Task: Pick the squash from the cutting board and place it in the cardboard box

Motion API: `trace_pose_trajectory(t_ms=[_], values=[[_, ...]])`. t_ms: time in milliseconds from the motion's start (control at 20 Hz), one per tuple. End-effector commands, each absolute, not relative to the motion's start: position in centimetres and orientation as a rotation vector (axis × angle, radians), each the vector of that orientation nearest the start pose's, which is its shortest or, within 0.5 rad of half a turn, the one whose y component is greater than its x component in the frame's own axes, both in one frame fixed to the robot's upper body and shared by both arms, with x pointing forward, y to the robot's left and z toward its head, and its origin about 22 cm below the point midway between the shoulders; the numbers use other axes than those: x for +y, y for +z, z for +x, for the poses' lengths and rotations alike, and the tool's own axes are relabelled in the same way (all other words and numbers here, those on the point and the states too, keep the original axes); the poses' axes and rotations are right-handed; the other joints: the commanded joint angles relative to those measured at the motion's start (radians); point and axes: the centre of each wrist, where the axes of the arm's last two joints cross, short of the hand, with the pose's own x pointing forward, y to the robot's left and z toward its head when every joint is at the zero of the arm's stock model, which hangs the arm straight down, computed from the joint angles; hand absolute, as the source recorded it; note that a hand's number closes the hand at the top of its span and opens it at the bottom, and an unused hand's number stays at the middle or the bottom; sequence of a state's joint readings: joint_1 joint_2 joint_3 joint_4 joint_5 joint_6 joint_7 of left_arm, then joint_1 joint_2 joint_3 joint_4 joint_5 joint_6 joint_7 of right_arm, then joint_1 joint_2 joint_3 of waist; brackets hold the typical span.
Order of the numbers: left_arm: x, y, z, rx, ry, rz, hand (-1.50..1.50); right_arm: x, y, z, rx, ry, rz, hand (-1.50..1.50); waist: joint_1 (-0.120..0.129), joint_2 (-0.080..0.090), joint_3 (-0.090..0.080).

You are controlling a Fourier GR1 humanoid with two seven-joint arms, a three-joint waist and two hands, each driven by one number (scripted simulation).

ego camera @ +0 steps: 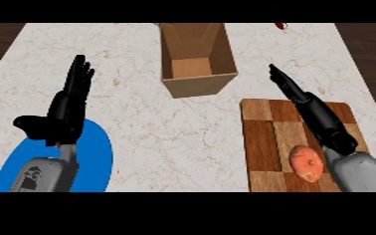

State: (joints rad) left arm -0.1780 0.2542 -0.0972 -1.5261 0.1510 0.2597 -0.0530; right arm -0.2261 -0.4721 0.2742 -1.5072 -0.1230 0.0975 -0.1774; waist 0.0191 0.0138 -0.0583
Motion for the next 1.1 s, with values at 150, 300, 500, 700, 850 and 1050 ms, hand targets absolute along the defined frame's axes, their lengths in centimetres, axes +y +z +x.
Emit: trace_pose_trajectory(t_ms=[150, 300, 500, 700, 850, 1050], values=[[29.3, 1.1, 25.6, -1.574, -0.082, 0.365, 0.00, -29.3, 9.0, 29.3, -1.981, 0.256, -0.027, -1.50, -0.031, -0.018, 0.060], [30.1, 0.8, 25.3, -1.507, -0.112, 0.403, 0.00, -37.1, 8.8, 27.8, -1.666, 0.553, -0.676, -1.50, -0.089, -0.005, 0.034], [30.0, -0.4, 23.7, -1.440, -0.166, 0.384, 0.00, -32.8, 2.8, 25.6, -1.750, -0.187, -0.580, -1.50, -0.049, -0.020, 0.060], [29.3, 0.1, 23.7, -1.453, -0.201, 0.392, 0.00, -33.6, 0.3, 22.6, -1.843, -0.164, -0.586, -1.50, -0.023, -0.015, 0.059], [29.2, 0.5, 23.2, -1.453, -0.194, 0.393, 0.00, -36.5, 3.1, 21.0, -1.747, 0.114, -0.625, -1.50, -0.026, -0.017, 0.058], [30.3, 0.7, 23.9, -1.449, -0.170, 0.394, 0.00, -39.0, 6.9, 20.2, -1.580, 0.419, -0.771, -1.50, -0.037, -0.018, 0.055]])
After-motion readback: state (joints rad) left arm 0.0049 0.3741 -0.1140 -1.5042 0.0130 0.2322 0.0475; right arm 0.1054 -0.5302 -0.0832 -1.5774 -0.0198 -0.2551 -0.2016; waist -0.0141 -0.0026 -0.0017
